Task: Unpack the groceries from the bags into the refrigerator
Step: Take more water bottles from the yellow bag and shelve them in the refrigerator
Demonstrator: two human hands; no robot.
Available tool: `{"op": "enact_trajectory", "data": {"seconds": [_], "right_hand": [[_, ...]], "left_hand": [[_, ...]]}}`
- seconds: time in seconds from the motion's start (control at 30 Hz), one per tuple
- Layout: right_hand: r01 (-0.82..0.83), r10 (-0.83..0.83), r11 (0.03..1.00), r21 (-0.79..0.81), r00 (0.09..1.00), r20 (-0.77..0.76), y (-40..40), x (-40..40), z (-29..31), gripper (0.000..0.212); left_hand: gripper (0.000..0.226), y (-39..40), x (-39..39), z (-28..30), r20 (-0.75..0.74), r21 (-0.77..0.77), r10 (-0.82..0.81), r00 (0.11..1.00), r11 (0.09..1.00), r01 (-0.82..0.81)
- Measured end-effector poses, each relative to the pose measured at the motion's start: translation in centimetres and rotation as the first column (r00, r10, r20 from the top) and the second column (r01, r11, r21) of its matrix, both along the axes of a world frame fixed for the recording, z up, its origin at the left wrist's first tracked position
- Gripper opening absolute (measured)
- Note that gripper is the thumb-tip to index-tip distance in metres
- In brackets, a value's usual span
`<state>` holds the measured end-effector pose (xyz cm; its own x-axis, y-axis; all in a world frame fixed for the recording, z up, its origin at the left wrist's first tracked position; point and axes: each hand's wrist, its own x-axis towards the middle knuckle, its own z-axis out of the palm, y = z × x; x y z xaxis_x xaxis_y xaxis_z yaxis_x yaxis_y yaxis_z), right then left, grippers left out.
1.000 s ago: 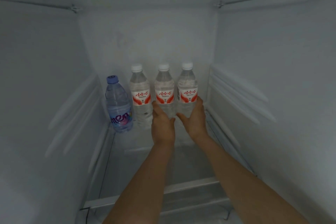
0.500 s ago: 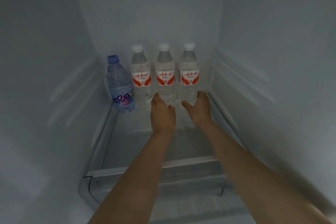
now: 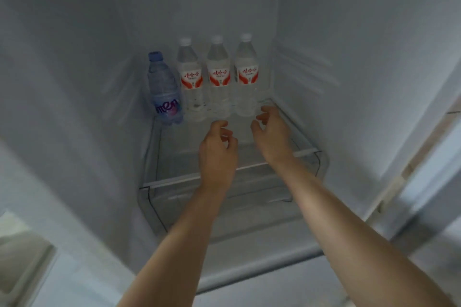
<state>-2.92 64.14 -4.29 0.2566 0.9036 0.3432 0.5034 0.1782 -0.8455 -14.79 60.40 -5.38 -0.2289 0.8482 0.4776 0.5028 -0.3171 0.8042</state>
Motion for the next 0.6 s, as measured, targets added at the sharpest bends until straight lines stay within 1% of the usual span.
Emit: {"op": "enact_trajectory", "data": {"seconds": [0.1,0.17,0.23,0.33,0.4,0.47,0.6], "right_hand": [[0.012,-0.01,0.999,0.036,0.999,-0.05,-5.9,-1.0,-0.3,0.04],[0.058,-0.054,0.99,0.128,0.998,-0.037,-9.9,-1.5,-1.2,0.035],[0.09,-0.089,0.977,0.194,0.996,-0.014,-14.0,-1.6,-2.8,0.034],[0.087,-0.086,0.988,0.127,0.996,-0.012,-20.8,-1.6,-5.8,0.035],[0.077,-0.076,0.995,0.07,0.997,-0.024,-25.4,-1.5,-7.8,0.035],[0.088,-0.088,0.996,0.014,0.996,-0.006,-29.5,-1.3,-9.6,0.032],[0.141,-0.138,0.983,-0.117,0.99,0.033,-37.0,-0.9,-12.7,0.028]], "left_hand": [[0.027,-4.7,-0.6,0.0,0.045,0.002,-0.07,0.997,0.998,0.07],[0.025,-7.8,-1.1,-0.6,0.074,-0.038,-0.112,0.991,0.993,0.115],[0.023,-11.0,-1.8,-2.0,0.053,-0.051,-0.14,0.989,0.988,0.142],[0.022,-15.8,-2.9,-4.5,0.025,-0.058,-0.191,0.981,0.98,0.192],[0.023,-19.1,-3.4,-6.1,0.026,-0.116,-0.25,0.968,0.961,0.251],[0.024,-22.3,-3.8,-7.7,0.042,-0.202,-0.326,0.945,0.923,0.327],[0.027,-28.1,-3.9,-11.0,0.051,-0.312,-0.453,0.89,0.839,0.445]]}}
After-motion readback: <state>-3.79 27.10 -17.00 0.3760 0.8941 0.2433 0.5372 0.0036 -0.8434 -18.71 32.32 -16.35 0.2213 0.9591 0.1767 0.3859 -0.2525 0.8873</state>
